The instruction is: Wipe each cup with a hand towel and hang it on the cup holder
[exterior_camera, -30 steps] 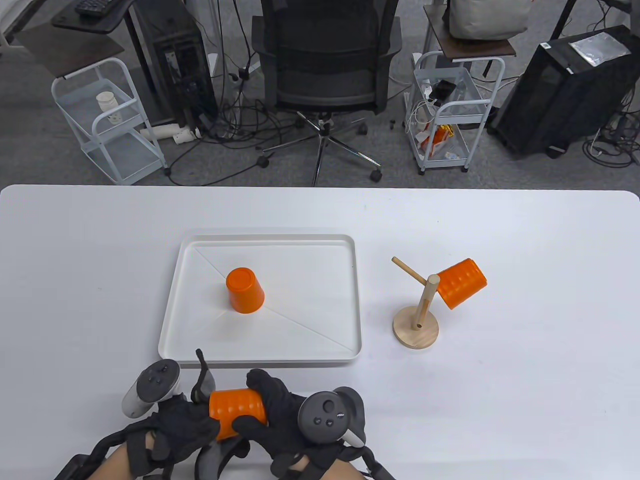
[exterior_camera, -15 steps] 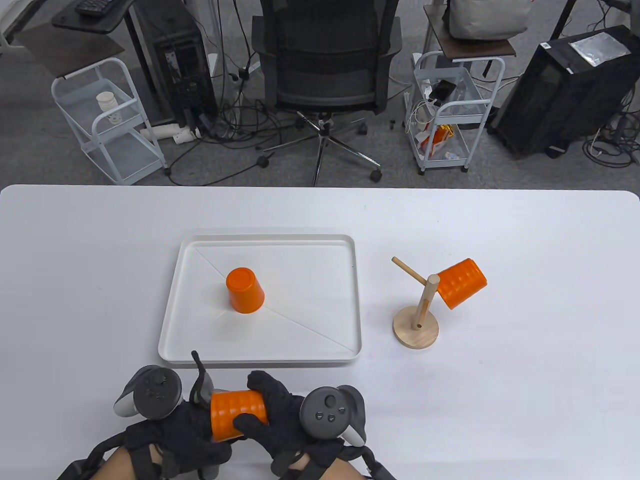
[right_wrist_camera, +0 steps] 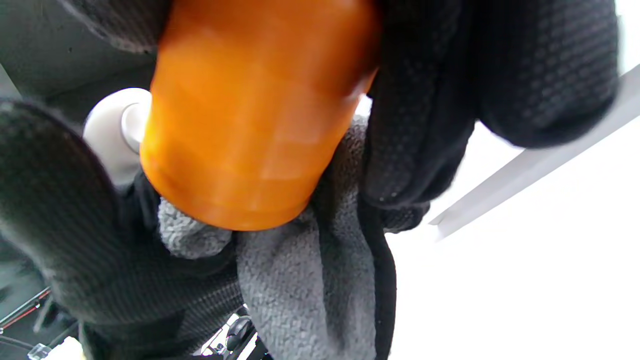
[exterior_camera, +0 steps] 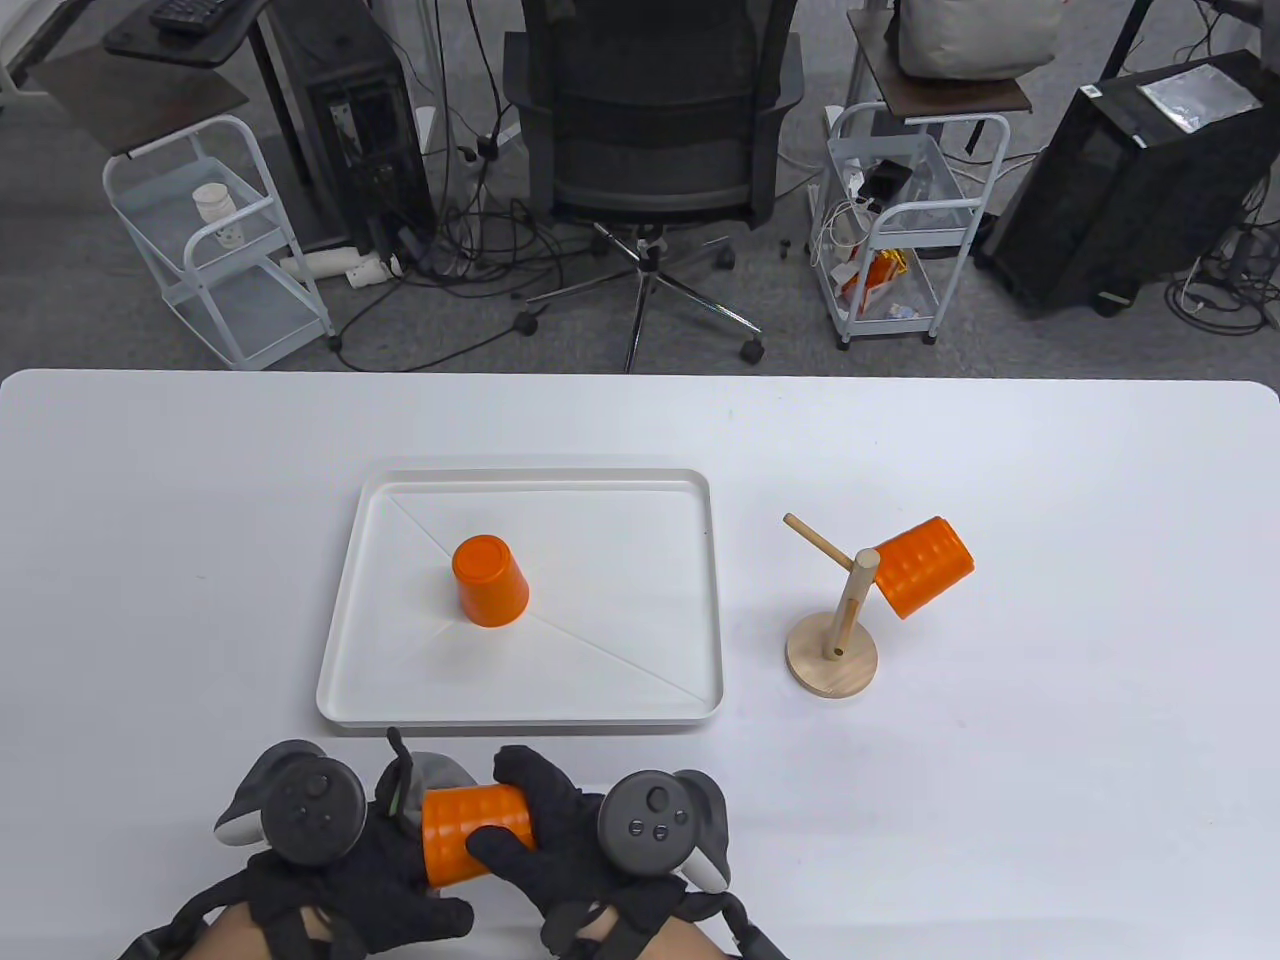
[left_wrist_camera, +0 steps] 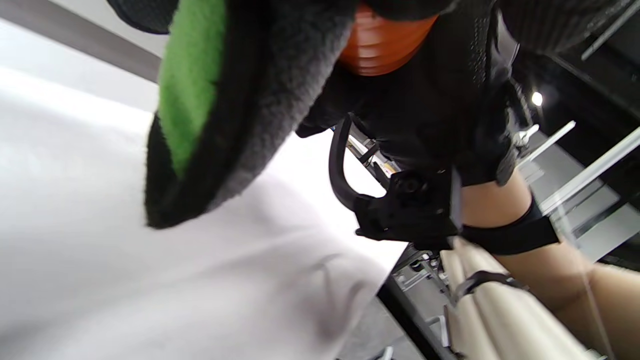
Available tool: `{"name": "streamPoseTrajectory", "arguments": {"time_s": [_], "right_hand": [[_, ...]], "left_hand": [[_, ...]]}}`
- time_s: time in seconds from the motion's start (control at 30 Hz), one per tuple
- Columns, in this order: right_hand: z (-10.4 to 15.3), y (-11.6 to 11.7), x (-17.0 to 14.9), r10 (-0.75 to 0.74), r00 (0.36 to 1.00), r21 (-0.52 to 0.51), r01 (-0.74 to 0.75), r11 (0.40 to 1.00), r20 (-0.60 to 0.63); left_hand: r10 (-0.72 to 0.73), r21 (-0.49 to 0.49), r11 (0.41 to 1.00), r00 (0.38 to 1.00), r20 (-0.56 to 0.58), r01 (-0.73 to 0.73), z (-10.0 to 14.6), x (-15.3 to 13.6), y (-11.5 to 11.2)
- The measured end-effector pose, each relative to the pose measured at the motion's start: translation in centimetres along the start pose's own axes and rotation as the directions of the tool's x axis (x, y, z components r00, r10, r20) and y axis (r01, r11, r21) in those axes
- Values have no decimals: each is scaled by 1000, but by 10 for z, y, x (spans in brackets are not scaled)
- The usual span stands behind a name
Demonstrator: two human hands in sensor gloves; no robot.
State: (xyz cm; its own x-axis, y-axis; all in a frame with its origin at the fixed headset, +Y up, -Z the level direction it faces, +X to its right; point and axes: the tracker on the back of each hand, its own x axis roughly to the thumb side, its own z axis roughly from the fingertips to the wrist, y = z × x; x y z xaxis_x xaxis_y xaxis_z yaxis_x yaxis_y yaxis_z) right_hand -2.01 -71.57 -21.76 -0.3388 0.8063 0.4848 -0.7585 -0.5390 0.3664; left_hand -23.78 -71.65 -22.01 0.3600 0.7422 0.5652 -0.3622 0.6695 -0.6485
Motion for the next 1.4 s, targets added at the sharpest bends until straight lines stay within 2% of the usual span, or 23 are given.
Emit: {"name": "streamPoseTrajectory", "arguments": {"time_s": [0.17,0.27,0.53,0.73,1.0,1.4], "right_hand": [[0,1,3,62,997,-9,-62,998,36],[1,0,6,104,992,-22,-103,994,66],[2,-2,13,156,980,-61,-150,987,122],[2,-5,17,196,967,-101,-181,978,162],[2,-11,17,207,962,-150,-182,972,176],[5,-24,14,167,974,-221,-130,966,154]], "left_hand": [[257,-23,966,966,8,-257,-2,-15,-3],[427,-48,904,904,20,-425,-4,-23,-6],[677,-84,736,734,59,-672,-5,-34,-11],[718,-75,696,690,89,-714,-3,-35,-8],[711,-28,699,689,137,-715,5,-34,1],[680,96,702,704,206,-706,20,-35,21]]}}
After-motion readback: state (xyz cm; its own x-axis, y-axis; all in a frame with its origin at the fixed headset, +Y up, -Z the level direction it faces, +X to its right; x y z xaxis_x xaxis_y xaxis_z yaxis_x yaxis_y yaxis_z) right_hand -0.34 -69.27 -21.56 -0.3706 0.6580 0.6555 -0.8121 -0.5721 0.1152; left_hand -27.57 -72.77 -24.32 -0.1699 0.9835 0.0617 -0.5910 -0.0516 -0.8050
